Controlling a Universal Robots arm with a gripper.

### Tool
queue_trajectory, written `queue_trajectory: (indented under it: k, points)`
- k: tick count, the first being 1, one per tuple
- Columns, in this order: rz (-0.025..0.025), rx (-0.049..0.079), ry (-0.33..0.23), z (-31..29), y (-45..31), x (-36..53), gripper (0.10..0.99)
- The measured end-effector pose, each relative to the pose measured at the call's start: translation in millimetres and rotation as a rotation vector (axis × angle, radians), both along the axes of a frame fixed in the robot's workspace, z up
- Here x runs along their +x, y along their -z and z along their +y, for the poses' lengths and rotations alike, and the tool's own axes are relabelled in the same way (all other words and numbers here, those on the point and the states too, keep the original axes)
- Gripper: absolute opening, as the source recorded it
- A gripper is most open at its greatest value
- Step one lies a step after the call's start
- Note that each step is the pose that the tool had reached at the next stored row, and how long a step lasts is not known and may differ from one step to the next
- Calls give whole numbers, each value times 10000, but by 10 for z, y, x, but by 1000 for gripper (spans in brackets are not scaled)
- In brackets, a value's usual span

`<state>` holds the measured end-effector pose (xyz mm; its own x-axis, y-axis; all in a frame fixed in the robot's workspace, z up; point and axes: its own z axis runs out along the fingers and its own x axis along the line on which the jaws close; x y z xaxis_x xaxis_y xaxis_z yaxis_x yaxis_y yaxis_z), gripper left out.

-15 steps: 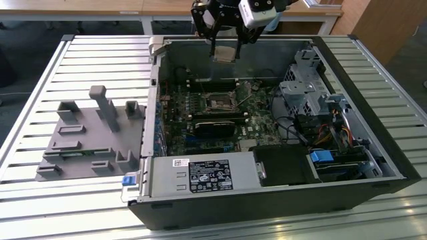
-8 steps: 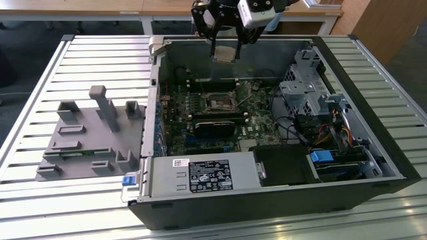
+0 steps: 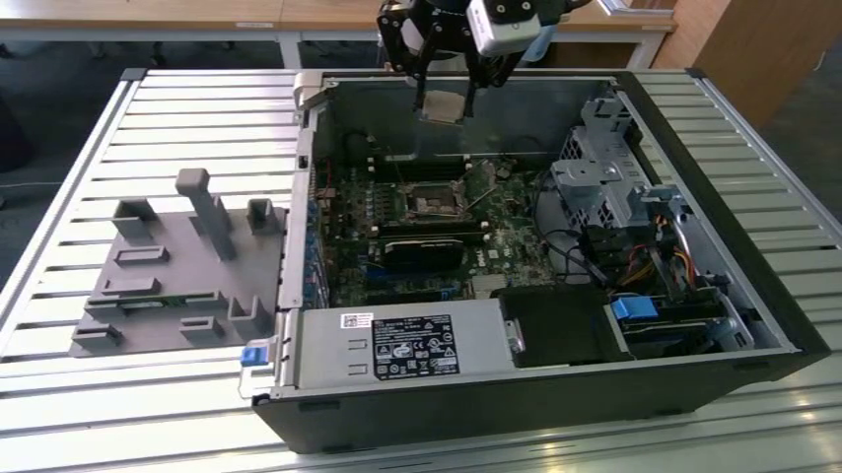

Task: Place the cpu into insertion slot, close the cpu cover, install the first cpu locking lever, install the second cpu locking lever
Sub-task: 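Place the cpu into insertion slot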

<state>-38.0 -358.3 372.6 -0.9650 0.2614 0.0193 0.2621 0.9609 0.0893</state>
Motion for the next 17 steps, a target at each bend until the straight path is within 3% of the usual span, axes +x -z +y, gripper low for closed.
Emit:
queue_trajectory:
  k: [17]
  points:
    - [0,0,508,0,2,-4,541]
